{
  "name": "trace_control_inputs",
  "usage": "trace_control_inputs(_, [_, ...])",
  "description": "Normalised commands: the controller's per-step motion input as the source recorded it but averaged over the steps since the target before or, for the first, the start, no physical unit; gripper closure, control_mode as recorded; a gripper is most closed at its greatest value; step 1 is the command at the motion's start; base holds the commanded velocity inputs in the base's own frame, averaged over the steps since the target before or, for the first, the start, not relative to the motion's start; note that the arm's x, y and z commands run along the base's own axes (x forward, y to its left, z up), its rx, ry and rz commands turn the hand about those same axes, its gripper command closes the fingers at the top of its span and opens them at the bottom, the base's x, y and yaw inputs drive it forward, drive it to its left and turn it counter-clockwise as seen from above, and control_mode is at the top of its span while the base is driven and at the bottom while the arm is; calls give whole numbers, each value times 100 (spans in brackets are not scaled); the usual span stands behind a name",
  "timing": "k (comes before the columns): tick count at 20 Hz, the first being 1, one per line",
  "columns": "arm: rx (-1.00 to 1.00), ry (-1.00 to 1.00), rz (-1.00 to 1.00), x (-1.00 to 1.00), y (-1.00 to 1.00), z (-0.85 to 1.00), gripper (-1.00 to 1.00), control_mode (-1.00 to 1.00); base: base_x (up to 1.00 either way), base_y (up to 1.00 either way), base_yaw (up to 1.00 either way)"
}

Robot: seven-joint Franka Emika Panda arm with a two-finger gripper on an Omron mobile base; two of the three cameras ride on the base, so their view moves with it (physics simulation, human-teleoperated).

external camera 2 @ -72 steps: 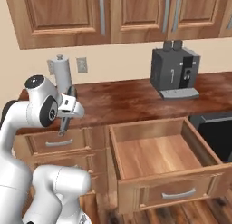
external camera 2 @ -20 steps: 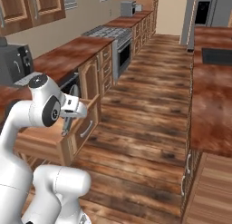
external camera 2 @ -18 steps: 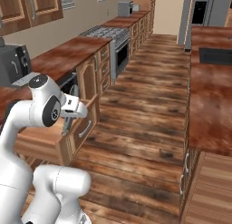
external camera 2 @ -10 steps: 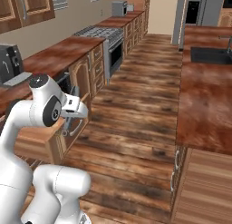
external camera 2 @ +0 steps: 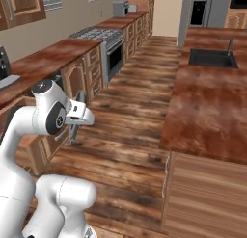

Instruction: Take the tongs from the drawer on the right and place them on the dining counter next to the tray containing the hot dog.

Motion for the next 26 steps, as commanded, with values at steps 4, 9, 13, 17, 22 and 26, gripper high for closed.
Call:
trace_control_inputs(4, [0, 0, 0, 0, 0, 0, 100, 100, -20, -58, -2])
trace_control_inputs(9, [0, 0, 0, 0, 0, 0, 100, 100, -20, -58, -5])
trace_control_inputs(13, [0, 0, 0, 0, 0, 0, 100, 100, -19, -60, -6])
trace_control_inputs(17, [0, 0, 0, 0, 0, 0, 100, 100, -18, -54, -6])
trace_control_inputs(22, [0, 0, 0, 0, 0, 0, 100, 100, -15, -54, -5])
trace_control_inputs(26, [0, 0, 0, 0, 0, 0, 100, 100, -13, -53, -5])
